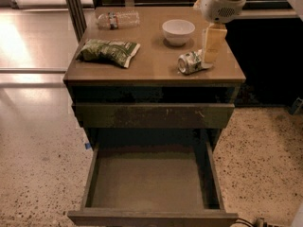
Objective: Place 7up can into middle drawer
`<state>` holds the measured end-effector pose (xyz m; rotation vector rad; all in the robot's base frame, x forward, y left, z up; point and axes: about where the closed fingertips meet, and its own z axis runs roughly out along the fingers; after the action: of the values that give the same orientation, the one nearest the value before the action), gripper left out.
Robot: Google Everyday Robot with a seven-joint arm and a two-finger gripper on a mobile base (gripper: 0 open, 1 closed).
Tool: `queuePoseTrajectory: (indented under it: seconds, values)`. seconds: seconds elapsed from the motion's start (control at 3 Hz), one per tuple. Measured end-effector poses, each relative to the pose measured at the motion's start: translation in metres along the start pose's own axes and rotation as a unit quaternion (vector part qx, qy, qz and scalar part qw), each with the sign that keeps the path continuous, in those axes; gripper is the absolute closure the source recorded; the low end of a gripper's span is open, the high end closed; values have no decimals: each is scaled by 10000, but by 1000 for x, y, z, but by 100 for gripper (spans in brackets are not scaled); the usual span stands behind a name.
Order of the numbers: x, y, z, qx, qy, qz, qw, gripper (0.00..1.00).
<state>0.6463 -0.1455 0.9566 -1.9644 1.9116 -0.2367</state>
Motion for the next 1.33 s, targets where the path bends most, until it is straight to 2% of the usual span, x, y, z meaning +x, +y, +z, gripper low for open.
queuePoseTrajectory:
  seconds: [0.33,0.67,1.0,1.33]
  values:
    - [7,1,31,-342,133,3,9993,0]
    - [12,6,49,-636,208,27,9978,0]
    - [27,13,80,-917,262,179,9953,0]
    - [27,13,80,-916,262,179,9953,0]
